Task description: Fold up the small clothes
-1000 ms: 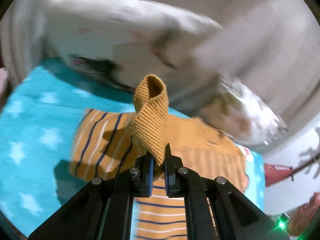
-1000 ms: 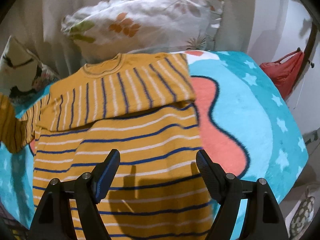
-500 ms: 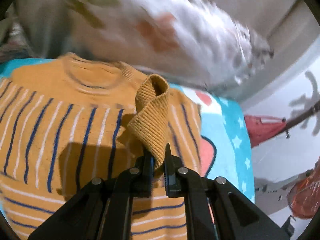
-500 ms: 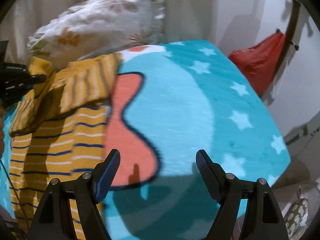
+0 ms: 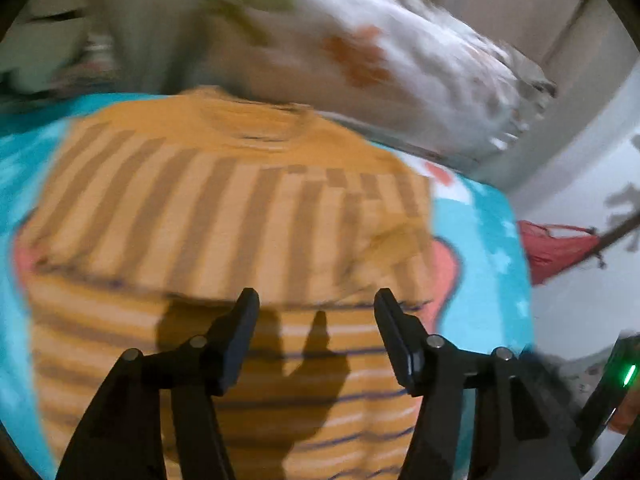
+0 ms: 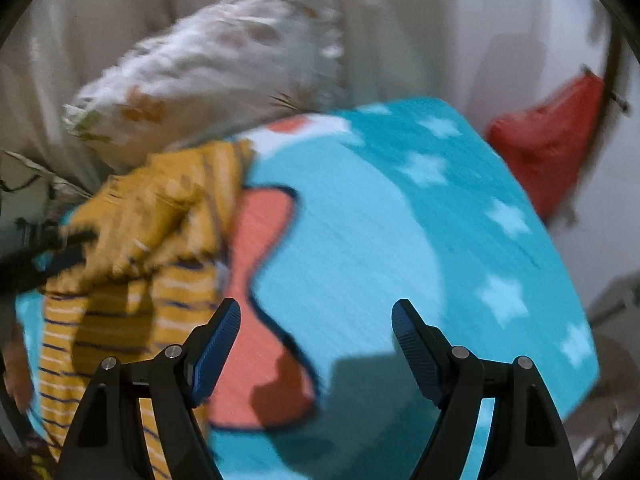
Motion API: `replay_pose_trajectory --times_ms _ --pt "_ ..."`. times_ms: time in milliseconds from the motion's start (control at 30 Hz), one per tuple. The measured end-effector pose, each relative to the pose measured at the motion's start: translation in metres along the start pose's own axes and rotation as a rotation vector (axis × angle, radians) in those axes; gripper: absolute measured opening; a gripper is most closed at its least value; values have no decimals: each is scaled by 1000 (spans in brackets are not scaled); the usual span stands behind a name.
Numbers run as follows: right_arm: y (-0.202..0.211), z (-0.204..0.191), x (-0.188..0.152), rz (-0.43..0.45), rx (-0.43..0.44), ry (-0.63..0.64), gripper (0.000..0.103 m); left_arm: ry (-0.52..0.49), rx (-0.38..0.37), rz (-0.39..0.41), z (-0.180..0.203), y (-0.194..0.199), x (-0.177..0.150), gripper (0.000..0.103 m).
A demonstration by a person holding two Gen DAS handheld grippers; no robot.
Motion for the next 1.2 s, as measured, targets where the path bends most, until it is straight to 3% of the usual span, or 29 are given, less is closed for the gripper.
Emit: replay_pose_trajectory --times_ms 133,267,433,467,500,533,567,700,800,900,933,967,1033,1200 --pt "-28 -48 37 0 194 4 82 115 126 43 -69 35 -23 61" --pt "-63 -82 59 -40 294 -33 83 220 247 85 -130 74 -48 61" --pt "-107 -114 66 -129 281 -62 83 324 332 119 -176 108 -78 61" --pt "-115 -119 65 -144 259 -54 72 334 345 118 -182 112 -82 61" --pt "-120 -122 64 -147 245 -49 54 340 357 117 -189 116 -87 61" --pt "-122 -124 65 -148 244 -45 16 343 371 115 -195 119 -91 61" --pt "-123 -124 64 -152 254 -48 13 344 381 113 -199 121 -94 61" --pt "-119 -99 67 -121 228 -123 13 333 397 112 -218 121 -96 61" --pt "-122 -72 63 -138 132 -156 13 325 359 96 -222 113 -89 61" --pt "-108 -49 57 -152 111 -230 15 285 323 87 -218 105 -79 61" --pt "-98 -47 56 -140 108 -235 24 266 313 80 -217 101 -75 61" --pt "-86 -48 54 -127 105 -232 38 251 308 70 -215 98 -73 61" --pt "-67 -54 47 -107 101 -225 50 223 293 42 -214 88 -69 61" --pt "-31 -86 12 -143 101 -147 53 153 270 -26 -213 65 -65 61"
Point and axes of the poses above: each gripper's, at about its wrist camera, not at the fingertips, and y roughly against the way its jaws point, z to its right, x to its top, the point moved 9 cm from there along -y, roughly the way its jaws point, and after that the axes turned 7 degrees about y, right-handed, at the moved point
